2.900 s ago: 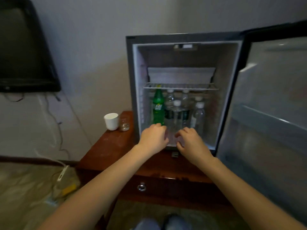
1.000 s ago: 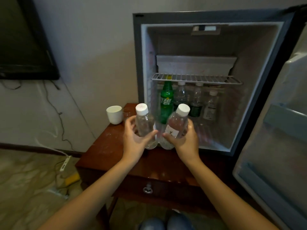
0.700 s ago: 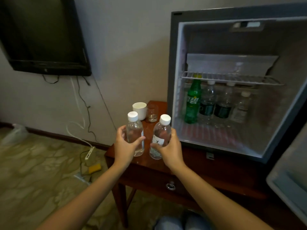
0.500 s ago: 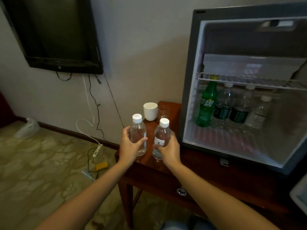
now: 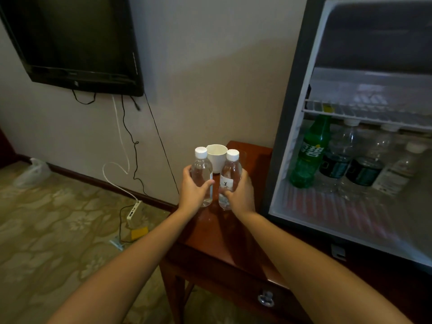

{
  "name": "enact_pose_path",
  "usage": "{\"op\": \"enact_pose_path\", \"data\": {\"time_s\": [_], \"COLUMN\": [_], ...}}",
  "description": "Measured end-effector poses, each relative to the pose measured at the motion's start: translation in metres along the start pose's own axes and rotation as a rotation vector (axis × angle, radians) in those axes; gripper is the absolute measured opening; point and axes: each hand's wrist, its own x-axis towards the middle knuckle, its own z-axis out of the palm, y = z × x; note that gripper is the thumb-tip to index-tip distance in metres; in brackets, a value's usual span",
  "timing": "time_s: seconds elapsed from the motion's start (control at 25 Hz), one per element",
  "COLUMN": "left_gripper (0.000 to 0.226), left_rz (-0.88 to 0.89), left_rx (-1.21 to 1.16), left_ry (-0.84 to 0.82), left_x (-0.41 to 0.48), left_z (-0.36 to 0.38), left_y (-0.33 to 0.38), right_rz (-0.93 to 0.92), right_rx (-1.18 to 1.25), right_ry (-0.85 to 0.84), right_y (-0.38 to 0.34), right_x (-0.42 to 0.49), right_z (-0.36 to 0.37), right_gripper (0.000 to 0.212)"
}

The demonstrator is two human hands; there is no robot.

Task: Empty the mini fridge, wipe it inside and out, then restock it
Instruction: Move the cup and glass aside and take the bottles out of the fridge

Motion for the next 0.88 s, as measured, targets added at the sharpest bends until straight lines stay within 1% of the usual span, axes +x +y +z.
{"op": "enact_pose_path", "data": {"time_s": [0.36, 0.52, 0.64, 0.76, 0.88], "left_gripper": [0.072, 0.07, 0.07, 0.072, 0.073], "left_rz": [0.008, 0.007, 0.006, -0.005, -0.016], "left_rx": [0.073, 0.075, 0.08, 0.081, 0.078], "left_ry": [-0.004, -0.01, -0.003, 0.008, 0.019], "left_x": [0.047, 0.057, 0.06, 0.064, 0.066], "left_z": [0.023, 0.031, 0.035, 0.039, 0.042], "left_y": [-0.009, -0.006, -0.006, -0.008, -0.011], "right_rz": [0.08, 0.048, 0.053, 0.022, 0.018], "right_rx": [-0.079, -0.158, -0.149, -0.179, -0.157], "right_ry": [0.02, 0.03, 0.061, 0.061, 0.073], "right_y": [0.004, 0.015, 0.021, 0.023, 0.023], "right_x": [0.059, 0.07, 0.072, 0.074, 0.076], "right_z": [0.012, 0.013, 0.019, 0.023, 0.021], "right_gripper": [0.076, 0.08, 0.08, 0.079, 0.076]}}
